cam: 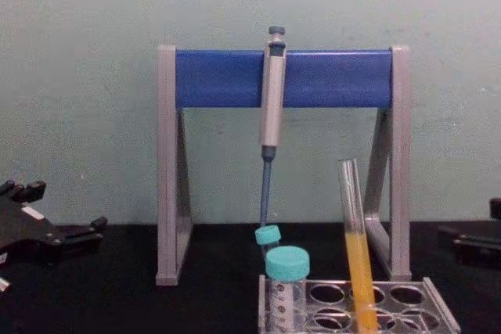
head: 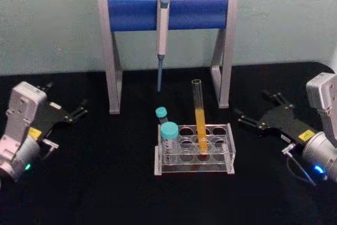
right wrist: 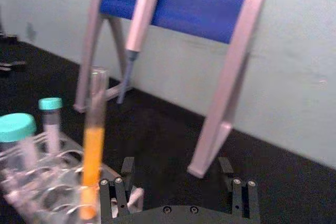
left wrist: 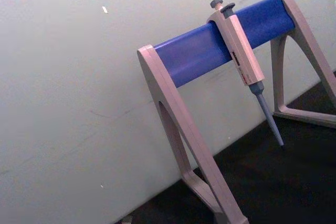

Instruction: Pick up the test tube from the test tube rack, shake it, then place it back into the test tube rack.

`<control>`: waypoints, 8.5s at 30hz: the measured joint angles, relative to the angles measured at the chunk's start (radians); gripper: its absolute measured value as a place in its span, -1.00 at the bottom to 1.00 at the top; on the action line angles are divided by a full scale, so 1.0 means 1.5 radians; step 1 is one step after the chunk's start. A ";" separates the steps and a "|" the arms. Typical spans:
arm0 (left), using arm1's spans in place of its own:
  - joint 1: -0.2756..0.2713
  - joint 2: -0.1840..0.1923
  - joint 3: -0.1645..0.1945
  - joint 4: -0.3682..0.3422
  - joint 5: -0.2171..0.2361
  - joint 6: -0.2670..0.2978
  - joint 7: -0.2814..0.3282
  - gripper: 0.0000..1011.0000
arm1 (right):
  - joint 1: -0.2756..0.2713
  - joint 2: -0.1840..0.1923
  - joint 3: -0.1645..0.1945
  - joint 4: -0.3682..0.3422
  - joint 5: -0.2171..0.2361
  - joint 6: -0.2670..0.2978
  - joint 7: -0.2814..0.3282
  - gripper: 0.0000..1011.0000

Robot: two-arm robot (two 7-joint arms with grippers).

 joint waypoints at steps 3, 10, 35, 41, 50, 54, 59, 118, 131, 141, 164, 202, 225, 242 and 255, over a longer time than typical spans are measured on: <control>0.000 0.000 0.000 0.000 0.000 0.000 0.000 0.98 | -0.002 0.001 0.001 -0.010 0.012 0.019 0.026 0.98; 0.000 0.000 0.000 0.000 0.000 0.000 0.000 0.98 | 0.007 -0.004 -0.011 -0.016 0.023 0.057 0.082 0.98; 0.000 0.000 0.000 0.000 0.000 0.000 0.000 0.98 | 0.109 -0.095 -0.054 0.065 -0.020 0.126 0.145 0.98; 0.000 0.000 0.000 0.000 0.000 0.000 0.000 0.98 | 0.123 -0.108 -0.059 0.079 -0.025 0.129 0.151 0.98; 0.000 0.000 0.000 0.000 0.000 0.000 0.000 0.98 | 0.129 -0.116 -0.061 0.086 -0.030 0.134 0.154 0.98; 0.000 0.000 0.000 0.000 0.000 0.000 0.000 0.98 | 0.129 -0.118 -0.061 0.086 -0.031 0.137 0.153 0.98; 0.000 0.000 0.000 0.000 0.000 0.000 0.000 0.98 | 0.128 -0.119 -0.062 0.085 -0.035 0.138 0.152 0.98; 0.000 0.000 0.000 0.000 0.000 0.000 0.000 0.98 | 0.127 -0.118 -0.061 0.084 -0.033 0.137 0.151 -0.55; 0.000 0.000 0.000 0.000 0.000 0.000 0.000 0.98 | 0.105 -0.119 -0.041 0.076 -0.018 0.088 0.156 -0.55; 0.000 0.000 0.000 0.000 0.000 0.000 0.000 0.98 | 0.077 -0.122 -0.015 0.064 0.005 0.027 0.164 -0.55; 0.000 0.000 0.000 0.000 0.000 0.000 0.000 0.98 | 0.055 -0.121 0.017 -0.003 0.023 -0.040 0.167 -0.55; 0.000 0.000 0.000 0.000 0.000 0.000 0.000 0.98 | -0.020 -0.051 0.058 -0.090 0.023 0.015 0.167 -0.55; 0.000 0.000 0.000 0.000 0.000 0.000 0.000 0.98 | 0.057 -0.120 0.011 -0.001 0.030 -0.041 0.146 -0.55; 0.000 0.000 0.000 0.000 0.000 0.000 0.000 0.98 | 0.049 -0.134 0.038 0.004 -0.011 -0.043 0.118 -0.55; 0.000 0.000 0.000 0.000 0.000 0.000 0.000 0.98 | 0.008 -0.092 0.063 -0.043 -0.022 -0.010 0.134 -0.55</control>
